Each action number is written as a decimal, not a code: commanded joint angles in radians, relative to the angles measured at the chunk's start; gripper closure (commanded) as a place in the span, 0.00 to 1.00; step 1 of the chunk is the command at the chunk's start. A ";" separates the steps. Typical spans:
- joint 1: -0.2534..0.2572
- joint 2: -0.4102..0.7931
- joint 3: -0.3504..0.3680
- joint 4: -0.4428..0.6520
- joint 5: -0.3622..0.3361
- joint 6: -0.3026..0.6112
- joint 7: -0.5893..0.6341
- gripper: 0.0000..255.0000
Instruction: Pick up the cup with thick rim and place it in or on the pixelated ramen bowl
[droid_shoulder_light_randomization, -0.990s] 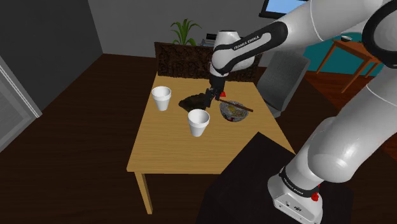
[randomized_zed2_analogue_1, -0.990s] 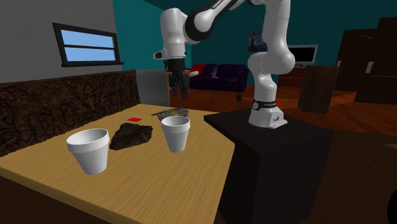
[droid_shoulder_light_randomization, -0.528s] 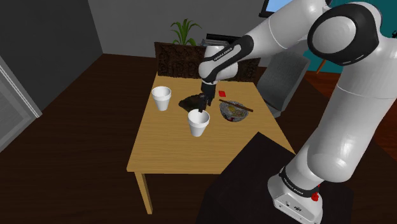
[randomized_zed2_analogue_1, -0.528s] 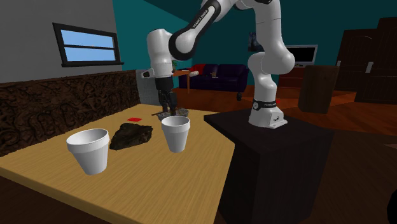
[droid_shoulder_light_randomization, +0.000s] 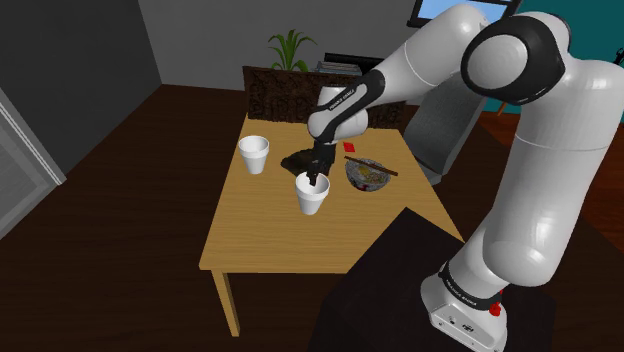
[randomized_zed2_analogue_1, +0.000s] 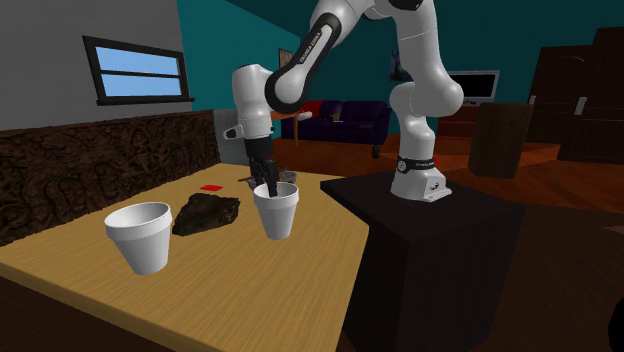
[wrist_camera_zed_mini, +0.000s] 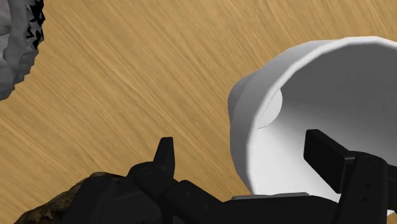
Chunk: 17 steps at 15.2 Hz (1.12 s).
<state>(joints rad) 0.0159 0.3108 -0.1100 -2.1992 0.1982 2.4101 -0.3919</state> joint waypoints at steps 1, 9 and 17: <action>0.000 0.006 0.001 -0.003 0.003 0.010 -0.002 0.00; 0.000 0.006 0.001 -0.003 0.003 0.009 -0.002 1.00; 0.000 0.006 0.001 -0.003 0.003 0.010 -0.002 1.00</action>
<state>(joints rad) 0.0157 0.3150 -0.1090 -2.2019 0.2011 2.4203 -0.3934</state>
